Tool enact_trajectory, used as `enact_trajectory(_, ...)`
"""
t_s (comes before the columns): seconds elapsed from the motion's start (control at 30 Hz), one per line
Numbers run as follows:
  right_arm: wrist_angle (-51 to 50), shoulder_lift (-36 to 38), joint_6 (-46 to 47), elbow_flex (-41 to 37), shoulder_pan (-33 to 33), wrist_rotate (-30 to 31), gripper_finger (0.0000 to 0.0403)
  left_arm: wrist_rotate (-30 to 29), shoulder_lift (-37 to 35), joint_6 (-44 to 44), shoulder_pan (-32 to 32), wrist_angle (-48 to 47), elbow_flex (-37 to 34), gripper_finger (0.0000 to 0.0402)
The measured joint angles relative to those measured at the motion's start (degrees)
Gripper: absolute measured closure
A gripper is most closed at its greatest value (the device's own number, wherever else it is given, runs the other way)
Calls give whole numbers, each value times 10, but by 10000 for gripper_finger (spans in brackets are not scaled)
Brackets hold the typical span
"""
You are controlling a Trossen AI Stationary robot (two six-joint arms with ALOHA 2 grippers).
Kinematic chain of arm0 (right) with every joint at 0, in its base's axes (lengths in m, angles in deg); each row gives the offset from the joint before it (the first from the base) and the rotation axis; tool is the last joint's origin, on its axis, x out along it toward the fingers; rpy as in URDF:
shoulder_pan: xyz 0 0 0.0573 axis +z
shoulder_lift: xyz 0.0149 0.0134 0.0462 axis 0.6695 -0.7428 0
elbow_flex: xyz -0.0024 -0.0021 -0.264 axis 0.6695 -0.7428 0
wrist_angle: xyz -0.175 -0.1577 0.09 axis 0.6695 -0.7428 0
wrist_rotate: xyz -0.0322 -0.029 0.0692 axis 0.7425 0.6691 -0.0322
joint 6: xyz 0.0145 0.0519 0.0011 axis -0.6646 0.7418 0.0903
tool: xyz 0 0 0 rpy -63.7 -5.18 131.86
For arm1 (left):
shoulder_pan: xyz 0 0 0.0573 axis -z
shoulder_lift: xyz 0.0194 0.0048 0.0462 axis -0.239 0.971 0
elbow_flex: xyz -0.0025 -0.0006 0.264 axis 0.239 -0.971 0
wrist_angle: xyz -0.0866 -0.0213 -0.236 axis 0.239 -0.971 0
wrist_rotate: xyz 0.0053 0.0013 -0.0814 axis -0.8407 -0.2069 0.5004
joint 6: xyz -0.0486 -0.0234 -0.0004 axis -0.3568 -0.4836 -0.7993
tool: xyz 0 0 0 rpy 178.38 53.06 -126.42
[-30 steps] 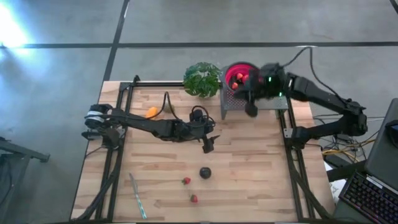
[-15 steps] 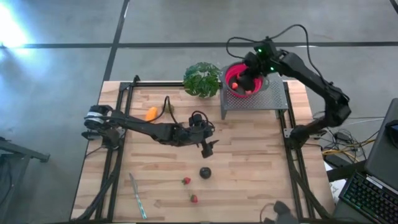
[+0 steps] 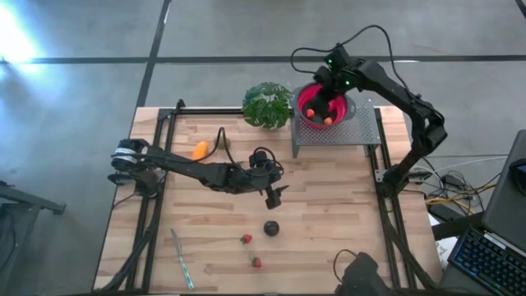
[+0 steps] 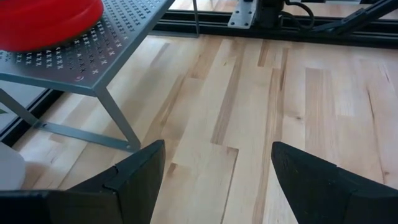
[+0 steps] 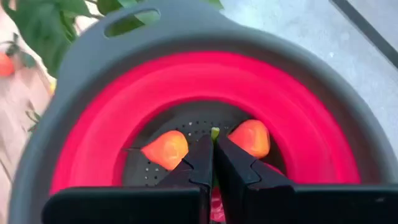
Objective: Pick & Place Fruit
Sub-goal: Put the strawberry into the red strainer bowl on the shelf
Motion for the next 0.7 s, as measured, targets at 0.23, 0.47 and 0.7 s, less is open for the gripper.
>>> enact_trajectory(0.23,-23,-5,-9,0,0,5,394,0,0,0,0,-5,0,103)
enact_trajectory(0.47,-23,-4,-15,0,0,5,364,0,0,9,0,-15,0,103)
enact_trajectory(0.7,-23,-3,-26,-1,1,5,301,1,-10,6,0,-65,2,103)
